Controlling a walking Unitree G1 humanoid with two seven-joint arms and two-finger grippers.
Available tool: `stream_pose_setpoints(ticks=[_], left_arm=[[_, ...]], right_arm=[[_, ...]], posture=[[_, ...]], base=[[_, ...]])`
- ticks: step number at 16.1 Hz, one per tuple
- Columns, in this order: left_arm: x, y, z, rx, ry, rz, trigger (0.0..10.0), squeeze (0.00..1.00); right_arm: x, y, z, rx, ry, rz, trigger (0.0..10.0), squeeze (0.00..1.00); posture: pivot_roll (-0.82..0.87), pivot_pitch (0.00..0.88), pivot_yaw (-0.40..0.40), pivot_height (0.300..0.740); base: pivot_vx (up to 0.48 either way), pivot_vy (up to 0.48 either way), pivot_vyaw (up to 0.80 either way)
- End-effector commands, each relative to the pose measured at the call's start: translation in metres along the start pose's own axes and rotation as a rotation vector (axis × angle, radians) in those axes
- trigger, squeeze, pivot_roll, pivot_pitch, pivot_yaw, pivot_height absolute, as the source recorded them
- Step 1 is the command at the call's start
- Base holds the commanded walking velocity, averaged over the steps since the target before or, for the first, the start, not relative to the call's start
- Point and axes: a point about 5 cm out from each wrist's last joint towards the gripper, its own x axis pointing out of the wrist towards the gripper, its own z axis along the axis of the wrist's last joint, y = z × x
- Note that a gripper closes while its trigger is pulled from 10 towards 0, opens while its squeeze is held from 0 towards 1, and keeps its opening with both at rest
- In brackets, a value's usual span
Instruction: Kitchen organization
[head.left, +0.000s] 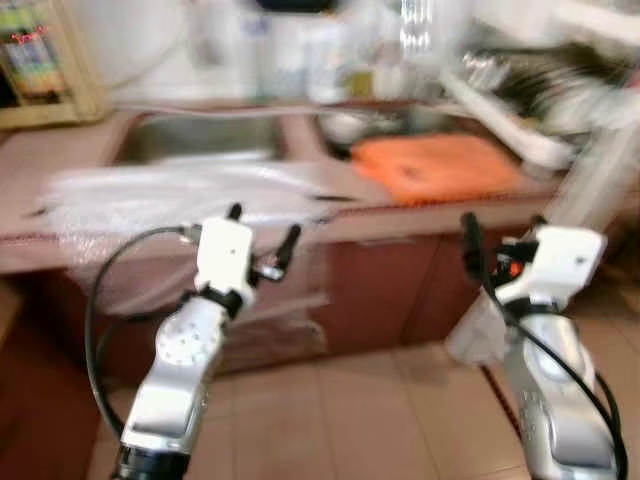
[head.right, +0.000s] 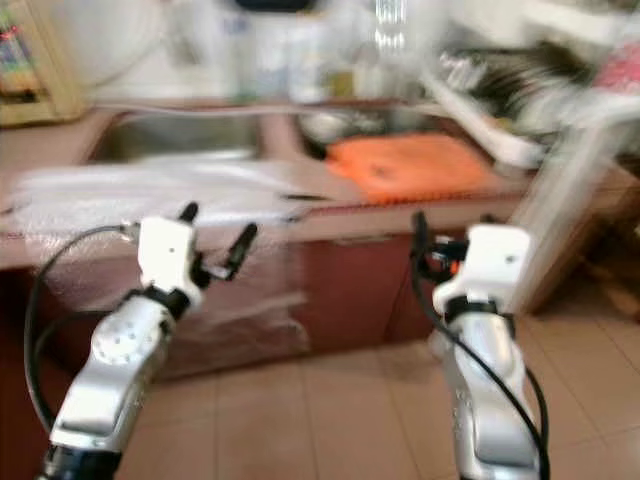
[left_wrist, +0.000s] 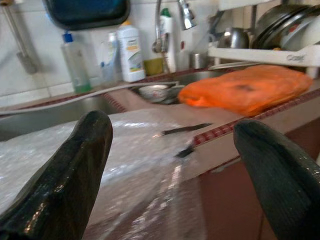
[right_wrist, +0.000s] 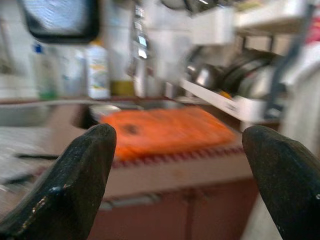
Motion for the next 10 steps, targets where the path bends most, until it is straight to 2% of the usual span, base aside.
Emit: stream_pose_setpoints(ticks=[1,2,5,7,9,10], left_arm=[[0.000,-0.001,-0.001,-0.003,0.002,-0.012,10.0,0.00],[0.000,-0.001,-0.004,-0.006,0.017,-0.012,10.0,0.00],[-0.001,0.002,-0.021,-0.049,0.083,0.010,10.0,0.00],[-0.007,0.010,-0.055,-0.064,0.203,0.048,10.0,0.00],[-0.027,0.019,-0.105,0.010,0.360,0.059,10.0,0.00],[-0.033,0.020,-0.117,0.017,0.406,0.061,10.0,0.00]], right_arm=[[0.001,0.000,0.001,-0.007,-0.010,0.004,10.0,0.00],[0.000,0.001,-0.002,-0.007,-0.002,0.004,10.0,0.00],[-0.005,0.002,-0.019,-0.017,0.047,0.012,10.0,0.00],[-0.013,0.004,-0.047,-0.030,0.129,0.022,10.0,0.00],[-0.026,0.005,-0.098,0.002,0.304,0.002,10.0,0.00],[-0.028,0.007,-0.107,0.012,0.337,0.005,10.0,0.00]], posture=[[0.00,0.035,0.027,0.740],[0.00,0.036,0.031,0.740],[0.00,0.036,0.030,0.740],[0.00,0.035,0.029,0.740],[-0.02,0.020,0.028,0.740],[-0.03,0.019,0.031,0.740]], base=[[0.000,-0.292,-0.65],[0.000,-0.262,-0.43],[0.000,0.000,0.00],[0.000,0.000,0.00],[0.000,0.000,0.00],[0.000,0.000,0.00]])
